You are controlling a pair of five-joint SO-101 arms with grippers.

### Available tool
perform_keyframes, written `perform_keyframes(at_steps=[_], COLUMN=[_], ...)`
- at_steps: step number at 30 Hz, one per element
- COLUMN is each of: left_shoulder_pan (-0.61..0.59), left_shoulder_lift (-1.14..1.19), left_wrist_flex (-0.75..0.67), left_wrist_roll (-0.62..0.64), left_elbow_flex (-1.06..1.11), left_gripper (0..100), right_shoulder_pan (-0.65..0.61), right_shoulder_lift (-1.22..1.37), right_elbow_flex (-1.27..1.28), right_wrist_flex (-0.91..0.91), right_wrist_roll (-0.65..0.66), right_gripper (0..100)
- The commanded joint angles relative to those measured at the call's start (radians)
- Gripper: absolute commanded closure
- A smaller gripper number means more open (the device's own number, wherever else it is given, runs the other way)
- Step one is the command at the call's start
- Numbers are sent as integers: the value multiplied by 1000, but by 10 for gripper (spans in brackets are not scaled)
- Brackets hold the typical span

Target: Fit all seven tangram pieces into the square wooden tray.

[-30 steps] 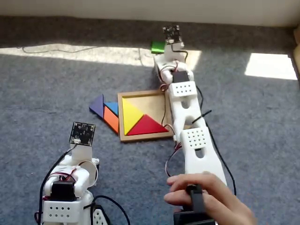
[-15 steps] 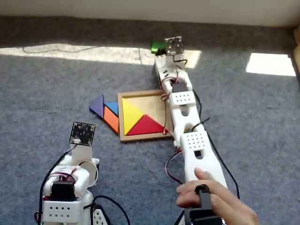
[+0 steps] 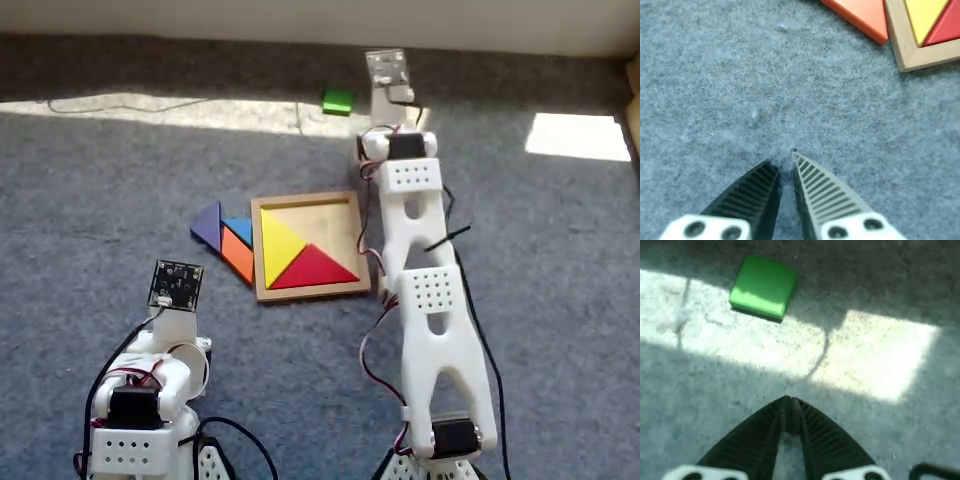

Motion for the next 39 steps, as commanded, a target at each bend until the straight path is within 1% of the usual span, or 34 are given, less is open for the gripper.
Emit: perform_keyframes(at_steps=[1, 7, 15, 18, 23, 28, 31, 32, 39], left_shoulder_pan=[-8, -8, -8, -8, -8, -8, -8, -8, -8], left_shoulder_lift=[-22, -22, -22, -22, -22, -22, -22, -22, -22], left_wrist_flex=[3, 3, 3, 3, 3, 3, 3, 3, 3], left_wrist_roll=[-3, -3, -3, -3, -3, -3, -3, -3, -3], left_elbow_flex=[21, 21, 21, 21, 21, 21, 21, 21, 21], left_gripper=[994, 994, 994, 994, 994, 994, 994, 994, 994], right_shoulder_pan=[-13, -22, 76, 74, 33, 62, 79, 85, 85], right_shoulder_lift=[-183, -303, -490, -539, -591, -673, -774, -816, -1167], right_elbow_flex=[-130, -131, -125, -124, -108, 62, 191, 237, 693], right_wrist_flex=[202, 484, 486, 486, 486, 484, 484, 484, 475], right_wrist_roll=[8, 2, 0, 0, 0, -6, -66, -68, -63], right_gripper=[993, 993, 994, 994, 994, 994, 994, 994, 994])
